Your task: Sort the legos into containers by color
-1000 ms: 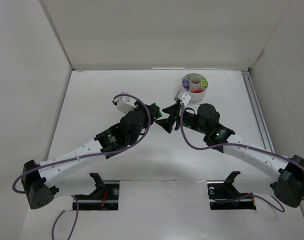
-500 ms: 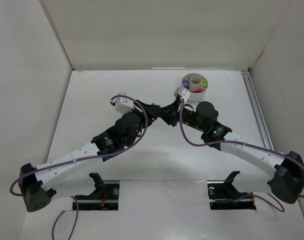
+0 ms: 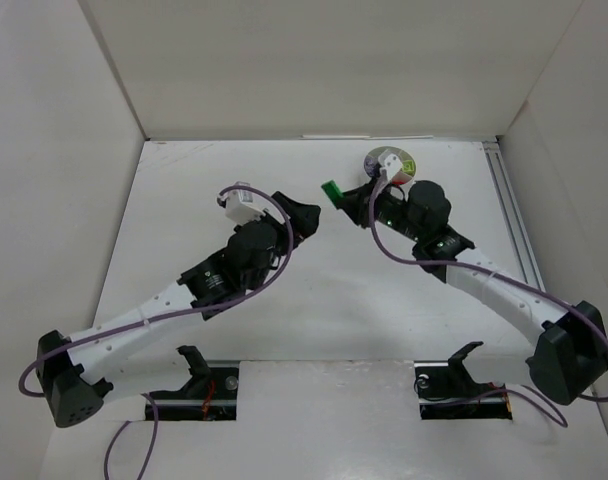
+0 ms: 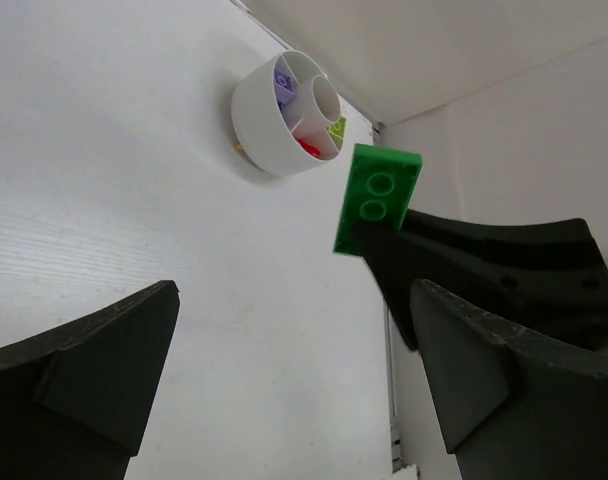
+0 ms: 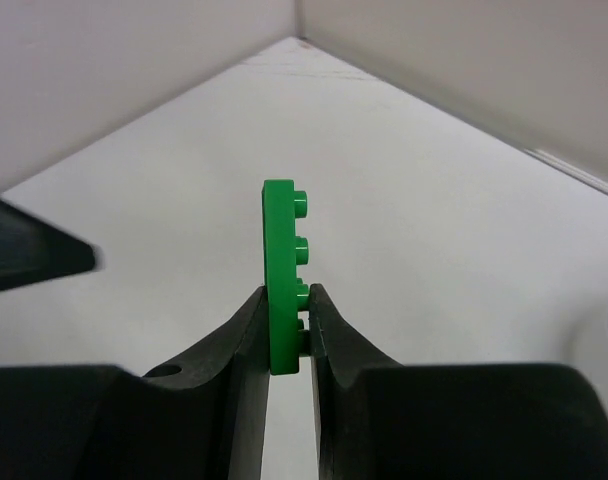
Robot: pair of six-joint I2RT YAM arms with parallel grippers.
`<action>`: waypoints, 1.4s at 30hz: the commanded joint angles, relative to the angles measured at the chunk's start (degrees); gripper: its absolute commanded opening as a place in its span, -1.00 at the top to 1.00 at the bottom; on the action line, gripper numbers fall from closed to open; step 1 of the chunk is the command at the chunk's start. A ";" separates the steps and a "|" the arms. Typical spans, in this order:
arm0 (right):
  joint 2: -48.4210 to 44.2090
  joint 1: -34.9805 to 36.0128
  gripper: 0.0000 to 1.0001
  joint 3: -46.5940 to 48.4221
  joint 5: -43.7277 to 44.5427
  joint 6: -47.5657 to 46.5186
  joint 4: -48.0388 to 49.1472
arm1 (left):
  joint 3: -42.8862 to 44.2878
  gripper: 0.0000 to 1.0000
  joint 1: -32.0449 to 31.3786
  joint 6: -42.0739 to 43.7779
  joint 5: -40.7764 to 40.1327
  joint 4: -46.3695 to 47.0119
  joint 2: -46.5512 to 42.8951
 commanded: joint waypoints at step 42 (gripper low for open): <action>62.45 -29.69 0.69 80.65 -11.93 -58.21 -51.37 | 7.97 -1.00 46.61 22.33 34.86 2.63 17.88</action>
